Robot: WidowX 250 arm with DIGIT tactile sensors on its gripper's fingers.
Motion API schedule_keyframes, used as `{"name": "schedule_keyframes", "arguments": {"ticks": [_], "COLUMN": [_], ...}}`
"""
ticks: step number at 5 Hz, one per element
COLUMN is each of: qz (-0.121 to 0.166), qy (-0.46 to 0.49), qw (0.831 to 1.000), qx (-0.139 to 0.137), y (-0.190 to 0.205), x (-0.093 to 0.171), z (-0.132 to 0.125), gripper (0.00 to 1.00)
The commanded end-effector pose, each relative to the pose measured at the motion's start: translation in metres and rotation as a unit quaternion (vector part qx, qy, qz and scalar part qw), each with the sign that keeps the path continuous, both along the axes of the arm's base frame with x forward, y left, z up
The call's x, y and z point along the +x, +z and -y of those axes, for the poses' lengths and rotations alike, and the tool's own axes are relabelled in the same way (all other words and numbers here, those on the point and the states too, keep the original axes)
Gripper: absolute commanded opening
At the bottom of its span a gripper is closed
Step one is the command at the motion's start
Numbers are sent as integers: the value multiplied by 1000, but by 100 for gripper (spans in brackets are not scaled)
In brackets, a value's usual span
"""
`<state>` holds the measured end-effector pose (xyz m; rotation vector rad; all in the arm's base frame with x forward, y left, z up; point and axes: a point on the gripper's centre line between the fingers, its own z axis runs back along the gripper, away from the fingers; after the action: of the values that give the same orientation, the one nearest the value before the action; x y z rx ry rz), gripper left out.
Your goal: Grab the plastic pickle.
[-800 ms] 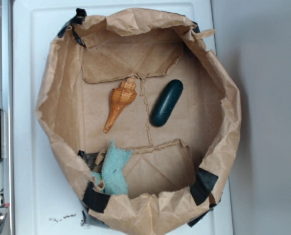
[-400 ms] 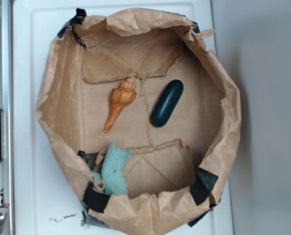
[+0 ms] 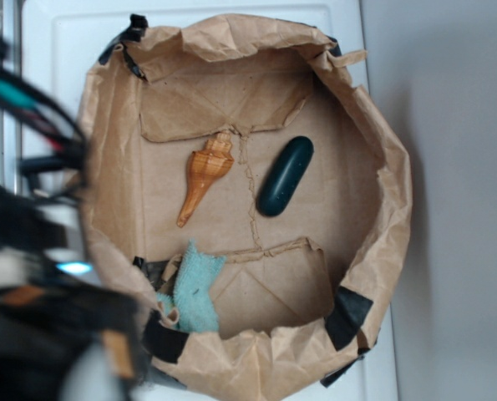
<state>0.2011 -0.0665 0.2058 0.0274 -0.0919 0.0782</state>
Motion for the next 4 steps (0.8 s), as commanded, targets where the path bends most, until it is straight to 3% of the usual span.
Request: {"name": "schedule_keyframes", "arguments": {"ticks": [1, 2, 4], "qz": [31, 49, 49], "qy": [27, 50, 50], "qw": [999, 996, 996], "qx": [-33, -46, -46], "y": [-10, -23, -23], "x": [69, 67, 67], "z": [-14, -43, -43], "gripper": [100, 100, 100]}}
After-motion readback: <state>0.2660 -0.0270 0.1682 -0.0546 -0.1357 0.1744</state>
